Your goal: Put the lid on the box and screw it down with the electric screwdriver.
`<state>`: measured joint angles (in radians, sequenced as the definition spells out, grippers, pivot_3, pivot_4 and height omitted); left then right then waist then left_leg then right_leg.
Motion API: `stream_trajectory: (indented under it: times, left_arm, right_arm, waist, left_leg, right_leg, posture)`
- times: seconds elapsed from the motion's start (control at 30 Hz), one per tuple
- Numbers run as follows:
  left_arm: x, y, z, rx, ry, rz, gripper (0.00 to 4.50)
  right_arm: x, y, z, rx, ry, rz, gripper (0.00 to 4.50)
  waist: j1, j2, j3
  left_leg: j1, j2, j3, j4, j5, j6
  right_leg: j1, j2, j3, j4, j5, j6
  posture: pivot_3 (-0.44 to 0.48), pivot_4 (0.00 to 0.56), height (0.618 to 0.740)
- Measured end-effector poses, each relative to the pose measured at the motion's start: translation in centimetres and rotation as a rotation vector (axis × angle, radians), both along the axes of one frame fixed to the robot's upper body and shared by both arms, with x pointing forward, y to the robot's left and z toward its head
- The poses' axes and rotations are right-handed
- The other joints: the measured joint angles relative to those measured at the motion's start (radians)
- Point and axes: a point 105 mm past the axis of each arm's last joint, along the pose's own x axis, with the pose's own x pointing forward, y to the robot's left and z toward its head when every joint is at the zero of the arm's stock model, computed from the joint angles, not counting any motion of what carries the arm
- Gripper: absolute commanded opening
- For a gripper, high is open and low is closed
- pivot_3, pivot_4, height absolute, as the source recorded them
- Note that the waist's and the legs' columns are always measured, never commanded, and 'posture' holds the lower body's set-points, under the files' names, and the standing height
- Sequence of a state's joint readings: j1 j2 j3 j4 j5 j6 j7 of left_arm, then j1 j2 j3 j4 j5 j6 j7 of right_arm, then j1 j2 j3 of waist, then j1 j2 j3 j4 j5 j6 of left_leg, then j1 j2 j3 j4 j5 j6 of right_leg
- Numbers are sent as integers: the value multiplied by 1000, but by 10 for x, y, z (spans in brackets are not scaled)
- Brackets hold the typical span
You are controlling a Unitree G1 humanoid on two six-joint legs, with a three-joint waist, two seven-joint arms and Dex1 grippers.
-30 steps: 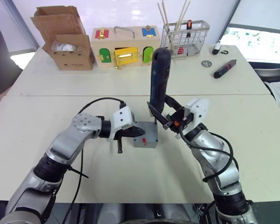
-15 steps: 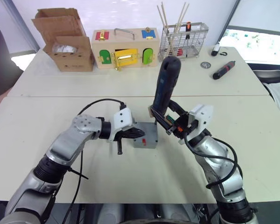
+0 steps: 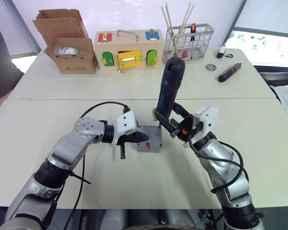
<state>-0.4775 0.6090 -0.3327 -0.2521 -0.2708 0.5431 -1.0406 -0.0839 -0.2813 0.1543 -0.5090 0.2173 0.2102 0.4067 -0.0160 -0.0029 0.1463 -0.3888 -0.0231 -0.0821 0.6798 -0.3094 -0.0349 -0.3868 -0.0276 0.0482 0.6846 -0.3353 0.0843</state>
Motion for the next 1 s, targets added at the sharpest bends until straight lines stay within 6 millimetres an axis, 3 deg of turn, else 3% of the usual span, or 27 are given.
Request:
stream_trajectory:
  times: [0.2, 0.43, 1.0]
  left_arm:
    - [-1, 1, -2, 13, 17, 5, 0]
    - [-3, 1, -7, 19, 34, 4, 0]
    - [-3, 1, -8, 19, 35, 2, 0]
  right_arm:
    - [-1, 0, -3, 0, 12, 4, 1775]
    - [-1, 3, -8, -44, 17, 8, 1775]
    - [4, 4, -9, -72, 22, -18, 1775]
  waist:
    - [0, -1, -5]
    - [-2, -1, -6]
    - [2, -4, -8]
  left_leg:
    - [5, 0, 0, -3, 0, 0]
    - [33, 1, 0, -19, -1, 1]
    - [33, 1, 0, -19, -1, 1]
  right_leg:
    - [4, 0, 0, -2, 0, 0]
    - [30, 0, 1, -18, -1, -1]
    - [31, -1, 1, -20, -1, -1]
  posture:
    - [0, 150, 740]
    - [0, 150, 740]
    - [0, 150, 740]
